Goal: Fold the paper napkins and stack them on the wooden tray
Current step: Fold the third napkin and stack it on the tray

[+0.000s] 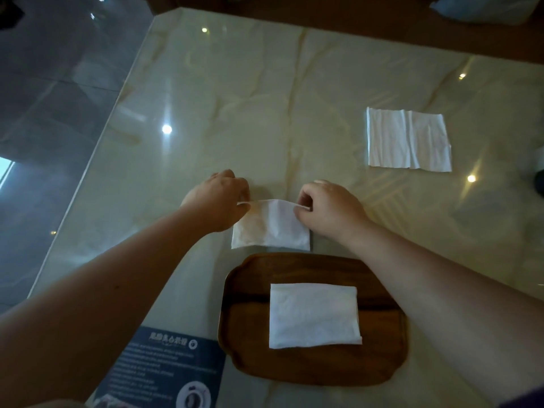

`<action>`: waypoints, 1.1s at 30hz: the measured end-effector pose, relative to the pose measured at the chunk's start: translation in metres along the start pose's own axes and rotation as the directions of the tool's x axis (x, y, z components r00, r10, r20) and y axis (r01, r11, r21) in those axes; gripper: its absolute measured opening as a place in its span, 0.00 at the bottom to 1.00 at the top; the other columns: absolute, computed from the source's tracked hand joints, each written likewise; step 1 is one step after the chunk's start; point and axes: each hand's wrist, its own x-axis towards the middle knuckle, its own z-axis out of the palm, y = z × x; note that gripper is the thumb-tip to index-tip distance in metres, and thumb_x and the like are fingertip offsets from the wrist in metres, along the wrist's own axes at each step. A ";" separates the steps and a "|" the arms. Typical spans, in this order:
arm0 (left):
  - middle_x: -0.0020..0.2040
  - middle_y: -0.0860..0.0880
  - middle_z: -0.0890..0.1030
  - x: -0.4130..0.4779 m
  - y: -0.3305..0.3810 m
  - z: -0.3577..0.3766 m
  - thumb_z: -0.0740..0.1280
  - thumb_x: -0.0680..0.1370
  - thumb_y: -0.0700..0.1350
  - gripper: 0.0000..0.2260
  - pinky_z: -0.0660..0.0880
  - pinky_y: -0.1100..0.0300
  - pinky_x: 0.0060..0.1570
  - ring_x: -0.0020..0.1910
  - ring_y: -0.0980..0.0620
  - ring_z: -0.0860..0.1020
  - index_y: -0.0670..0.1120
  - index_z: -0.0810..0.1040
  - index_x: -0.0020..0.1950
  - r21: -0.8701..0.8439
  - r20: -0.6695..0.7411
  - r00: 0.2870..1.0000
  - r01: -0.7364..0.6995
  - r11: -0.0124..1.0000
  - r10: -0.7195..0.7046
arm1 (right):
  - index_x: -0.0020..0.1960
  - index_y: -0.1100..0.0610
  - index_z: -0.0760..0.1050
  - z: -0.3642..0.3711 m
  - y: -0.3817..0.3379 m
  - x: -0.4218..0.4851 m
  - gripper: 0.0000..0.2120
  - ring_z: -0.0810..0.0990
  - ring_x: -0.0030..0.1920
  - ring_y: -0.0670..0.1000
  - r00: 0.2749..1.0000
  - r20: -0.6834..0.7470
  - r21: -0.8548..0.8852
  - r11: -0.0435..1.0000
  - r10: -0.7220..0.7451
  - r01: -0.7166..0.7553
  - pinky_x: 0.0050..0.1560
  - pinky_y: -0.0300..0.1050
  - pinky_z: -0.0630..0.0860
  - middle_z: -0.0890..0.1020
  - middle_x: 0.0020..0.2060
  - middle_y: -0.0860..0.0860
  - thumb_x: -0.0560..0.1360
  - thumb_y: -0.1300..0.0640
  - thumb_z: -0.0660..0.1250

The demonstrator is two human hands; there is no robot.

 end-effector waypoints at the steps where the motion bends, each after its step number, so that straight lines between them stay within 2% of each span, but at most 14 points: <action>1: 0.49 0.50 0.74 -0.002 -0.001 0.000 0.67 0.75 0.49 0.05 0.74 0.54 0.48 0.51 0.48 0.75 0.51 0.78 0.49 -0.041 -0.011 1.000 0.010 0.999 -0.010 | 0.39 0.52 0.74 -0.003 0.000 -0.001 0.05 0.77 0.38 0.50 1.000 -0.015 0.079 0.997 0.011 -0.009 0.33 0.43 0.69 0.77 0.37 0.48 0.72 0.53 0.67; 5: 0.44 0.51 0.78 -0.017 0.003 -0.001 0.68 0.75 0.46 0.01 0.72 0.60 0.42 0.43 0.52 0.77 0.51 0.77 0.44 -0.323 -0.054 0.997 0.041 0.946 -0.062 | 0.37 0.54 0.76 -0.019 0.002 -0.015 0.06 0.80 0.35 0.54 0.991 -0.095 0.433 0.900 0.095 -0.045 0.35 0.46 0.74 0.82 0.32 0.53 0.71 0.56 0.71; 6: 0.41 0.51 0.79 -0.022 0.006 -0.001 0.69 0.75 0.45 0.03 0.74 0.59 0.39 0.40 0.51 0.78 0.51 0.77 0.42 -0.443 -0.050 0.994 0.069 0.894 -0.102 | 0.38 0.55 0.76 -0.022 0.003 -0.019 0.06 0.81 0.35 0.56 0.988 -0.100 0.510 0.859 0.116 -0.049 0.36 0.49 0.77 0.83 0.33 0.55 0.71 0.57 0.71; 8: 0.36 0.48 0.82 -0.034 0.014 -0.001 0.70 0.74 0.42 0.05 0.79 0.50 0.38 0.35 0.46 0.80 0.50 0.78 0.39 -0.694 -0.005 0.983 0.130 0.708 -0.186 | 0.38 0.56 0.76 -0.027 0.007 -0.031 0.05 0.83 0.36 0.57 0.986 -0.087 0.626 0.777 0.142 -0.057 0.37 0.56 0.81 0.84 0.33 0.56 0.71 0.58 0.71; 9: 0.35 0.47 0.83 -0.041 0.020 -0.002 0.70 0.74 0.40 0.05 0.80 0.48 0.39 0.34 0.45 0.81 0.48 0.78 0.39 -0.766 0.020 0.978 0.149 0.625 -0.208 | 0.38 0.56 0.76 -0.028 0.010 -0.037 0.05 0.84 0.35 0.57 0.985 -0.086 0.651 0.757 0.150 -0.059 0.37 0.58 0.82 0.84 0.33 0.55 0.72 0.59 0.71; 11: 0.34 0.46 0.83 -0.054 0.030 0.001 0.69 0.74 0.38 0.04 0.81 0.49 0.36 0.33 0.45 0.82 0.44 0.77 0.40 -0.811 0.075 0.974 0.183 0.556 -0.212 | 0.38 0.55 0.77 -0.028 0.015 -0.052 0.05 0.84 0.35 0.57 0.983 -0.100 0.642 0.764 0.156 -0.056 0.37 0.56 0.80 0.85 0.33 0.55 0.71 0.59 0.72; 14: 0.32 0.48 0.83 -0.072 0.045 0.011 0.69 0.74 0.39 0.04 0.80 0.54 0.30 0.31 0.47 0.82 0.45 0.78 0.41 -0.774 0.122 0.970 0.226 0.592 -0.211 | 0.39 0.56 0.77 -0.023 0.023 -0.076 0.05 0.82 0.33 0.56 0.985 -0.082 0.624 0.779 0.153 -0.069 0.36 0.49 0.78 0.85 0.31 0.52 0.71 0.59 0.72; 17: 0.32 0.50 0.83 -0.087 0.056 0.021 0.69 0.75 0.40 0.02 0.80 0.58 0.28 0.30 0.49 0.82 0.46 0.78 0.42 -0.705 0.193 0.959 0.284 0.650 -0.210 | 0.38 0.55 0.76 -0.014 0.030 -0.098 0.06 0.75 0.25 0.42 0.987 -0.022 0.576 0.809 0.160 -0.118 0.29 0.33 0.70 0.81 0.25 0.42 0.71 0.59 0.72; 21: 0.35 0.46 0.83 -0.101 0.063 0.033 0.69 0.74 0.38 0.03 0.81 0.54 0.29 0.30 0.47 0.83 0.45 0.78 0.43 -0.680 0.255 0.949 0.313 0.663 -0.186 | 0.38 0.54 0.76 0.000 0.041 -0.124 0.05 0.78 0.29 0.43 0.981 0.056 0.560 0.807 0.186 -0.185 0.31 0.38 0.71 0.84 0.30 0.49 0.71 0.58 0.72; 25: 0.37 0.44 0.82 -0.110 0.065 0.047 0.69 0.73 0.37 0.05 0.82 0.45 0.32 0.30 0.45 0.83 0.47 0.78 0.41 -0.658 0.280 0.946 0.314 0.684 -0.165 | 0.38 0.54 0.76 0.010 0.045 -0.140 0.05 0.76 0.28 0.40 0.981 0.082 0.532 0.825 0.176 -0.193 0.29 0.31 0.68 0.82 0.29 0.48 0.71 0.59 0.72; 29: 0.41 0.46 0.81 -0.108 0.068 0.054 0.69 0.74 0.40 0.04 0.82 0.49 0.31 0.29 0.50 0.83 0.48 0.77 0.42 -0.574 0.269 0.953 0.277 0.771 -0.142 | 0.39 0.53 0.75 0.012 0.049 -0.145 0.05 0.72 0.25 0.43 0.989 0.085 0.449 0.881 0.122 -0.147 0.26 0.34 0.66 0.79 0.27 0.48 0.72 0.57 0.70; 33: 0.41 0.49 0.81 -0.106 0.066 0.053 0.69 0.74 0.42 0.04 0.82 0.53 0.31 0.28 0.52 0.82 0.51 0.76 0.42 -0.504 0.253 0.958 0.249 0.827 -0.134 | 0.39 0.52 0.75 0.011 0.044 -0.143 0.04 0.75 0.28 0.45 0.997 0.052 0.330 0.941 0.056 -0.071 0.27 0.37 0.67 0.79 0.27 0.48 0.70 0.58 0.70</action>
